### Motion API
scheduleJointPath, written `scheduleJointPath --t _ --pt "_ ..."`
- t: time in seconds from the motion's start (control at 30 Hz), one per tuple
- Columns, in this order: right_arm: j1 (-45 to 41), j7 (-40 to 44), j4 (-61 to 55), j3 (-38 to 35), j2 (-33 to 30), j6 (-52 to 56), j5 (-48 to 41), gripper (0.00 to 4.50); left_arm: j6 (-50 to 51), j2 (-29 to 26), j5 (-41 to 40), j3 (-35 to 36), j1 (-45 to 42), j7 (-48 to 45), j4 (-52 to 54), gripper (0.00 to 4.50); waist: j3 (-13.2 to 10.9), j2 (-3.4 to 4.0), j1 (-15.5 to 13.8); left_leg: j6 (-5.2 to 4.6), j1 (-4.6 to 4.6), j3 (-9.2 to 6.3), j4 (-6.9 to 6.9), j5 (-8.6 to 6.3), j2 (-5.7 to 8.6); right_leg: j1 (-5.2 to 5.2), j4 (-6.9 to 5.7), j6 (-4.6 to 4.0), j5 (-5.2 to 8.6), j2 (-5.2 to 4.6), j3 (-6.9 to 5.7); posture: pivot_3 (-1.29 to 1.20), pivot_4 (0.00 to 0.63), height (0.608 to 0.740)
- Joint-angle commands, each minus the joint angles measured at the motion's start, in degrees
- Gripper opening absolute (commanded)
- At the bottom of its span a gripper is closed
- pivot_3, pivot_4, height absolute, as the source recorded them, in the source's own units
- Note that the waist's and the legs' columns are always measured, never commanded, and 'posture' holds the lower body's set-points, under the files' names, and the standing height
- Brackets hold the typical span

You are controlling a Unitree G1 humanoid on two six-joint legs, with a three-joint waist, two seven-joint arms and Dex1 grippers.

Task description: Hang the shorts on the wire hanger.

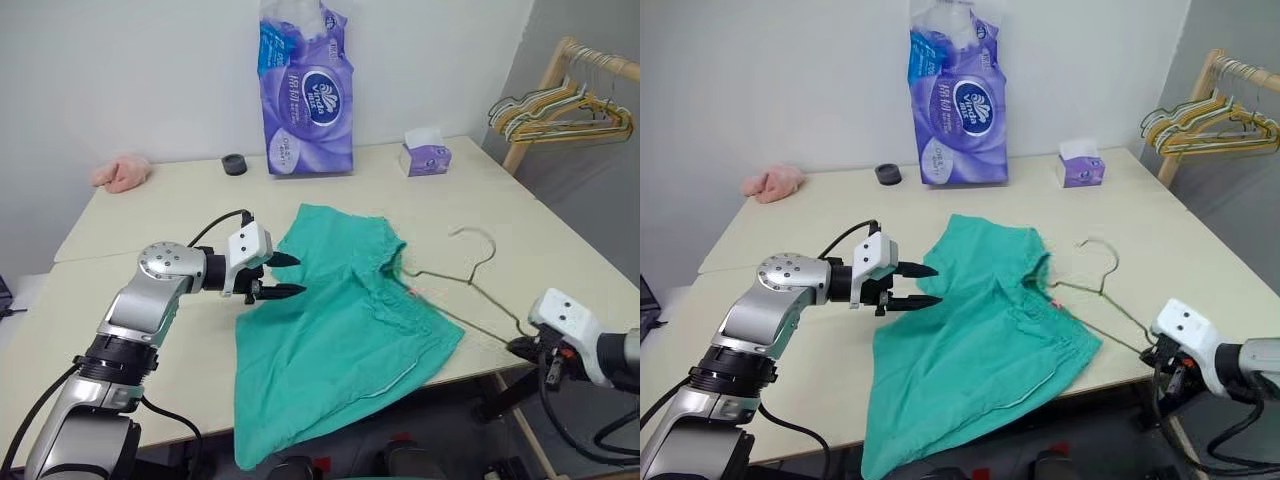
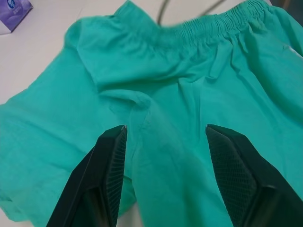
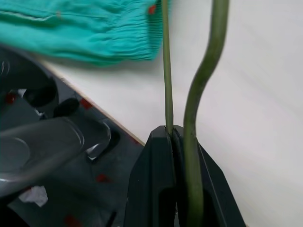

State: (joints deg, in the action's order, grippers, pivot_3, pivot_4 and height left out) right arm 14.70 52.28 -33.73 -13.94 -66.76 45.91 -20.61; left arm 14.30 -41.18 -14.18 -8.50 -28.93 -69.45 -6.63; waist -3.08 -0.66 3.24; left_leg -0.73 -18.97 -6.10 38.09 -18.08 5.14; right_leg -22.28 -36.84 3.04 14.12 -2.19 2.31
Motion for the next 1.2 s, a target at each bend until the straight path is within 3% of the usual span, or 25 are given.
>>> scheduleJointPath --t 0.03,0.3,0.53,0.93,1.07,1.2 --pt "-0.2 -0.7 -1.8 1.6 -3.1 -4.2 5.6 0.0 -1.4 0.0 0.3 1.0 -1.1 0.0 0.2 2.78 0.0 0.0 0.0 0.0 0.0 0.01 0.0 0.0 0.0 0.0 0.01 0.0 0.0 -0.01 0.01 -0.18 0.019 0.74" --pt "-4.1 -1.2 3.3 3.7 -0.8 -4.3 6.8 0.0 -2.2 0.8 0.8 0.6 -1.5 0.1 -0.7 2.78 -0.1 -0.08 0.0 0.02 0.0 0.0 0.0 0.0 -0.01 -0.01 0.01 -0.01 0.0 0.0 0.0 -0.18 0.012 0.74" --pt "-17.5 1.2 12.6 6.3 8.2 9.9 -4.5 0.0 -3.3 1.8 1.3 0.3 -2.3 -0.1 -2.0 2.78 0.0 -0.06 0.3 0.01 0.02 0.02 0.04 0.0 0.0 -0.01 -0.03 -0.05 -0.03 0.0 0.01 -0.19 0.002 0.74" --pt "-28.7 6.8 23.2 18.2 6.5 24.6 -9.6 0.0 -4.6 2.7 2.0 0.4 -3.1 -0.1 -2.8 2.78 0.0 -0.03 0.1 0.03 -0.05 -0.04 0.02 -0.01 0.03 -0.07 -0.02 -0.34 -0.2 -0.02 -0.03 -0.17 0.0 0.74" --pt "-33.4 4.7 27.4 17.9 10.3 27.8 -10.7 0.0 -4.6 2.6 2.0 0.5 -2.7 0.0 -2.5 2.78 0.0 -0.03 0.3 0.03 -0.05 -0.02 0.02 -0.02 0.03 -0.08 -0.03 -0.34 -0.2 -0.02 -0.01 -0.16 0.0 0.74" --pt "-41.6 -0.6 35.1 16.7 18.4 31.0 -10.0 0.0 -4.6 2.6 1.9 0.7 -2.6 0.1 -2.4 2.78 0.0 0.0 0.9 0.02 -0.02 0.0 0.02 -0.02 0.01 -0.09 -0.05 -0.35 -0.21 -0.01 -0.01 -0.16 0.0 0.74"
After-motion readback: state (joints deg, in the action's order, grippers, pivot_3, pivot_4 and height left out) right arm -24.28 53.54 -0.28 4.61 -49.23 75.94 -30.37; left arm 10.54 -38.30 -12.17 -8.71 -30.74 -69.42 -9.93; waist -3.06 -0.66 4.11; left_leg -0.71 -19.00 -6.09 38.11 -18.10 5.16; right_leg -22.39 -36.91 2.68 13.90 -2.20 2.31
